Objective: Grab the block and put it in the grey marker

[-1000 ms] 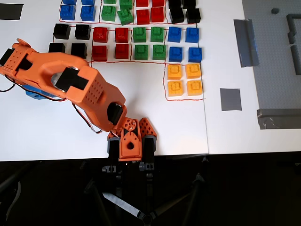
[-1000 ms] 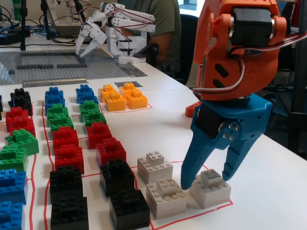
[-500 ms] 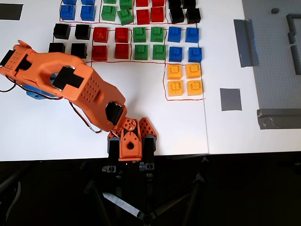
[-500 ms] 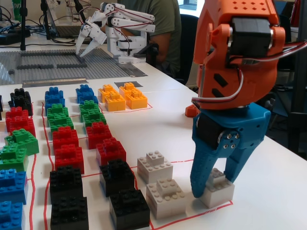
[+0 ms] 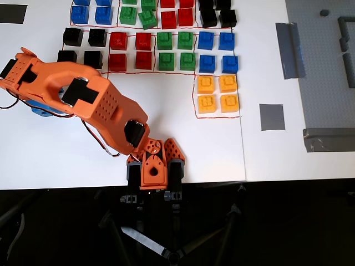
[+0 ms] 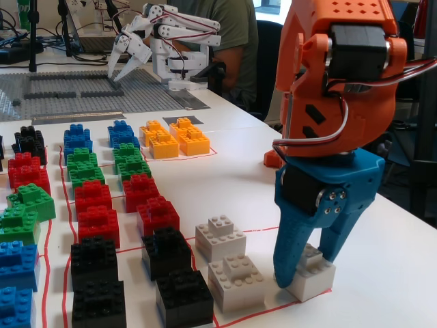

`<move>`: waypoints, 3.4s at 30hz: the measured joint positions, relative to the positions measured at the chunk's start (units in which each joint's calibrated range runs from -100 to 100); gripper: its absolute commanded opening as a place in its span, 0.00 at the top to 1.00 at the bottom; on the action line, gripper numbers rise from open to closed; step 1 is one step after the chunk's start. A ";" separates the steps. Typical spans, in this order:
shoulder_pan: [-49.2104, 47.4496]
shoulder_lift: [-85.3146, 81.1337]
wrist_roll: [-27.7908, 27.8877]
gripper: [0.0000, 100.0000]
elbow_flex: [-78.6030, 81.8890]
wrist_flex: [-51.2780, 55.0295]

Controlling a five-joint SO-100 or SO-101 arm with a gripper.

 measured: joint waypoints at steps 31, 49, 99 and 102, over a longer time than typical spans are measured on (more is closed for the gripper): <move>54.93 -23.68 40.39 1.00 0.09 31.96; 97.83 -17.85 53.92 1.00 -8.09 32.04; 140.65 16.98 70.18 1.00 -32.55 13.78; 142.06 16.98 71.06 0.99 -32.55 14.98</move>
